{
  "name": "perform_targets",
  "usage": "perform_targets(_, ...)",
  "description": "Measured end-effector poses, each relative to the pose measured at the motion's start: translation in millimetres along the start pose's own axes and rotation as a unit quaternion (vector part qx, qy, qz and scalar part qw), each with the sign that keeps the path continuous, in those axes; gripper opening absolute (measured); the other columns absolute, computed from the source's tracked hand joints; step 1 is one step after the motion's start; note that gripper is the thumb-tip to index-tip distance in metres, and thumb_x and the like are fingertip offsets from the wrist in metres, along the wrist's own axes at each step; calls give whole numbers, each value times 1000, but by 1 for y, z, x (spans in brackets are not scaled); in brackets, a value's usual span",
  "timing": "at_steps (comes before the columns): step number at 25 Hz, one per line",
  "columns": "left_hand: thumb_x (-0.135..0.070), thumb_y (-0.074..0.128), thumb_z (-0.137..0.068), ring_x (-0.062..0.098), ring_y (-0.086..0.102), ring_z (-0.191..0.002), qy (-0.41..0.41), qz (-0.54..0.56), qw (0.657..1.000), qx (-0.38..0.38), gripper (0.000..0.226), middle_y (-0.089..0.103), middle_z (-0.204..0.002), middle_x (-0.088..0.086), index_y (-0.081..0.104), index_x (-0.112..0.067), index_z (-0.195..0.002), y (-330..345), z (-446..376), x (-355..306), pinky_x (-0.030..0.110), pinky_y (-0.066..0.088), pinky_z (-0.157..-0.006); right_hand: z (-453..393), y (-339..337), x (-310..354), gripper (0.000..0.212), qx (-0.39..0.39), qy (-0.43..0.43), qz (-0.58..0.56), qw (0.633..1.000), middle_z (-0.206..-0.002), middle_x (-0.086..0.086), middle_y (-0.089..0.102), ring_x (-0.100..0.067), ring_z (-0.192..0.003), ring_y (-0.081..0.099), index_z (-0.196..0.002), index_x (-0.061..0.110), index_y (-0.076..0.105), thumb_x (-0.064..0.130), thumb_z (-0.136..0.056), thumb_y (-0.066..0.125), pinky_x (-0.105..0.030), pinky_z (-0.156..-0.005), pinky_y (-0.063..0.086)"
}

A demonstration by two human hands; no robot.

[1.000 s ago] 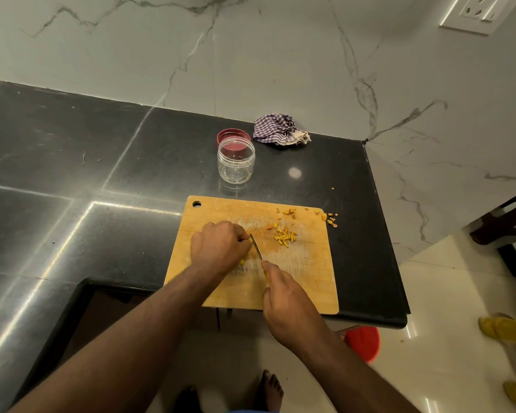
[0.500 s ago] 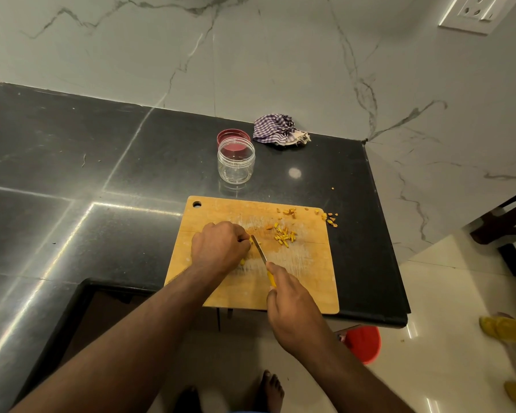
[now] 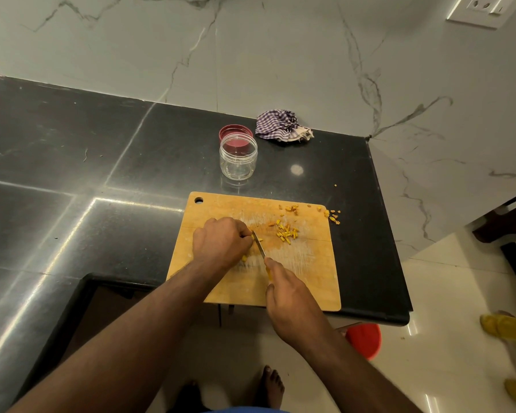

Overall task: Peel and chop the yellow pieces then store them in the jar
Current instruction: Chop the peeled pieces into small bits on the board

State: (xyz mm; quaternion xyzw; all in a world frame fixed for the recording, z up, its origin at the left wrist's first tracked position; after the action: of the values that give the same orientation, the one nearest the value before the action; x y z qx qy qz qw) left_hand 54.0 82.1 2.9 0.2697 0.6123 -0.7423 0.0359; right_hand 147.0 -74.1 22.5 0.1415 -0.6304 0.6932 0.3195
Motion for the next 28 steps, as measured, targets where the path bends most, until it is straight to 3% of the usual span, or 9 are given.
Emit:
perform_targets(8,-41,60,-86,15,60,-91,-2,1,1000,4,19,71,-93,-15,75,-36,-97,1,0,0,43,54,-78,25,-10,-4,48,-35,-4,-32,999,-148,5,42,-4,-131,40,-152,24,28,20,-104,37,-8,-99,28)
perform_targets(14,-37,60,-89,15,59,-91,0,-1,1000,-3,16,71,-93,-13,75,-34,-93,-1,2,-2,42,53,-78,7,-5,4,49,-20,-9,0,1000,-150,2,41,-12,-134,40,-152,22,27,20,-104,35,-25,-108,35)
perform_targets(22,-39,61,-87,16,59,-90,-9,3,1000,-6,15,71,-90,-14,75,-35,-91,0,1,0,42,54,-77,-6,-1,2,50,8,-11,6,1000,-147,-2,44,-16,-130,44,-152,23,26,18,-103,35,-30,-107,39)
perform_targets(28,-40,62,-86,15,60,-89,-9,10,1000,-6,14,70,-89,-15,75,-36,-90,2,0,3,42,54,-77,27,-4,-5,49,-18,-4,-34,999,-148,5,43,-4,-130,40,-151,24,31,19,-103,38,-10,-101,28)
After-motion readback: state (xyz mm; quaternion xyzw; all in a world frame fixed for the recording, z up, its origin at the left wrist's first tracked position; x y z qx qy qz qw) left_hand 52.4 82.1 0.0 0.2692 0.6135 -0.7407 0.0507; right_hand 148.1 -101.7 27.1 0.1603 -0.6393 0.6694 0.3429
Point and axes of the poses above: each hand's wrist, its own z-axis away from the middle knuckle, its own y-axis out of the palm, x = y × z, the point moved 6 cm from there along -z, towards the middle knuckle
